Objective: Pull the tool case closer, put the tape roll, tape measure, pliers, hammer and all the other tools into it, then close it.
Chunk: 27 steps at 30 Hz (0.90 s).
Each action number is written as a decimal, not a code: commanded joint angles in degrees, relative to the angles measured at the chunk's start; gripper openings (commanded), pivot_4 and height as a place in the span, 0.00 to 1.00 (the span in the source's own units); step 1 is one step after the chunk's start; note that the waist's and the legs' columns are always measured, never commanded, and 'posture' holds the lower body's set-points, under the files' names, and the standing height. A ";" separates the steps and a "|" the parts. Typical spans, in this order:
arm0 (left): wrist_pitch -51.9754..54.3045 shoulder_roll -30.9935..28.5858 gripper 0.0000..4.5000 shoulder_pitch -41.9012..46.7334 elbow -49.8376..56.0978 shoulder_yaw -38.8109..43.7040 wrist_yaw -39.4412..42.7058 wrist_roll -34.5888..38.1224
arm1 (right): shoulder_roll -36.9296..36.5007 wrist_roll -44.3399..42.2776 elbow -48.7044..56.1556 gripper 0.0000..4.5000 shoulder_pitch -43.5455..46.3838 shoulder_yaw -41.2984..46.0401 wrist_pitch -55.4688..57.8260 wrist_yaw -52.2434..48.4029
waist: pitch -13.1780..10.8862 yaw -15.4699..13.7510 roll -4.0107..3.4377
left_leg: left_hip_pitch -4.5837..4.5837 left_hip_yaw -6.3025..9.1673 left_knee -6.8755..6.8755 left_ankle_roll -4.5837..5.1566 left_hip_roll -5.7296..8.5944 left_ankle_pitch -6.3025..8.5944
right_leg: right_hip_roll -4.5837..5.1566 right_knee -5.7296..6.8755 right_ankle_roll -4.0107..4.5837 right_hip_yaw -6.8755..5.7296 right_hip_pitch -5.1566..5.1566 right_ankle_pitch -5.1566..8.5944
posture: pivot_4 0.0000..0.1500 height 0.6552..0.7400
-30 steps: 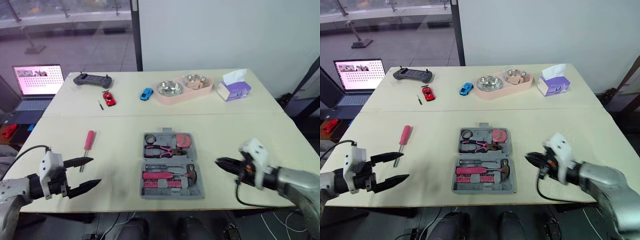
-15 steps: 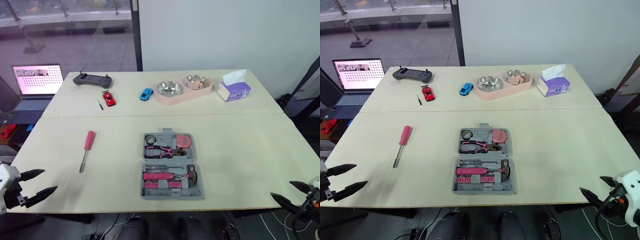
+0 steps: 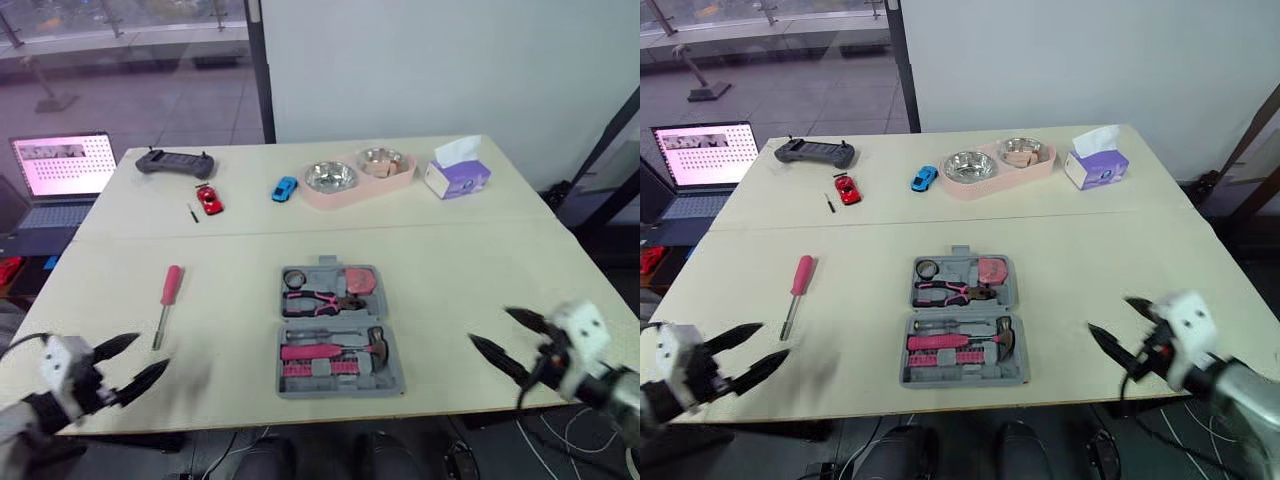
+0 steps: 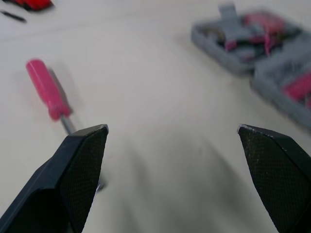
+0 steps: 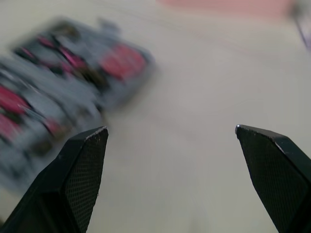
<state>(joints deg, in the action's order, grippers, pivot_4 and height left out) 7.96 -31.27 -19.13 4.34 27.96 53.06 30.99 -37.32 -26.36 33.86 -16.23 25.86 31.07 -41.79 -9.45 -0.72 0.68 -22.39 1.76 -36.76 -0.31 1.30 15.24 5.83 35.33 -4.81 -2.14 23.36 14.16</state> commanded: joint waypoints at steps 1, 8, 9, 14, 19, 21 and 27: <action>7.32 5.62 1.00 1.20 9.54 -0.24 -14.57 2.39 | -1.30 -1.79 3.20 0.98 7.83 -6.26 4.13 2.49 | -0.05 -0.16 0.10 | -0.01 0.03 -0.09 0.00 -0.02 0.00 | -0.01 -0.01 0.00 -0.10 -0.04 -0.01 | 1.00 1.00; 22.78 5.77 1.00 16.08 6.21 -3.01 -39.04 -7.87 | -3.45 -0.90 -0.31 0.98 25.35 -22.17 3.73 -3.72 | -0.23 -1.36 0.29 | -0.03 0.03 -0.43 0.02 -0.05 -0.01 | -0.34 0.04 -0.06 -0.19 -0.18 -0.27 | 1.00 1.00; 23.48 3.89 1.00 18.86 3.81 -4.05 -39.64 -9.72 | -3.25 -1.09 -1.01 0.98 27.45 -23.67 3.64 -4.45 | -0.24 -1.36 0.32 | -0.05 0.03 -0.44 0.03 -0.06 -0.02 | -0.52 0.07 -0.02 -0.23 -0.13 -0.30 | 1.00 1.00; 25.67 -1.01 1.00 27.48 -6.69 -9.68 -37.05 -13.58 | -3.46 -0.64 -2.32 0.98 30.25 -26.20 3.12 -5.47 | -0.23 -1.50 0.31 | -0.08 0.00 -0.38 0.04 -0.07 -0.01 | -0.60 0.01 -0.01 -0.22 -0.12 -0.32 | 1.00 1.00; 24.51 -1.55 1.00 33.52 -18.88 -14.69 -31.46 -15.43 | -3.28 -0.24 -2.30 0.98 29.51 -26.60 3.08 -4.63 | -0.24 -1.41 0.33 | -0.11 -0.07 -0.39 0.05 -0.05 -0.01 | -0.55 -0.01 -0.17 -0.20 -0.08 -0.42 | 1.00 1.00; 21.34 -0.92 1.00 34.62 -22.48 -15.89 -30.32 -16.39 | -3.32 -0.14 -1.69 0.98 28.66 -26.48 3.31 -4.09 | -0.24 -1.35 0.33 | -0.11 -0.07 -0.39 0.05 -0.07 -0.01 | -0.54 0.00 -0.17 -0.20 -0.06 -0.42 | 1.00 1.00; 18.67 0.01 1.00 37.28 -28.48 -16.08 -29.53 -17.63 | -3.19 -0.31 -0.59 0.98 27.26 -26.05 3.99 -2.71 | -0.21 -1.45 0.28 | -0.04 -0.06 -0.42 -0.01 -0.13 -0.04 | -0.35 0.13 -0.01 -0.17 -0.03 -0.44 | 1.00 1.00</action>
<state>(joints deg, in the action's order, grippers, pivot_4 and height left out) 26.97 -31.48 17.73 -22.90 11.96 23.41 13.91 -40.35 -26.14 31.02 10.90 -1.50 35.33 -44.93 -9.67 -2.17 0.96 -22.44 1.70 -37.19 -0.32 1.18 15.20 5.49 35.46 -4.80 -2.29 23.32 13.71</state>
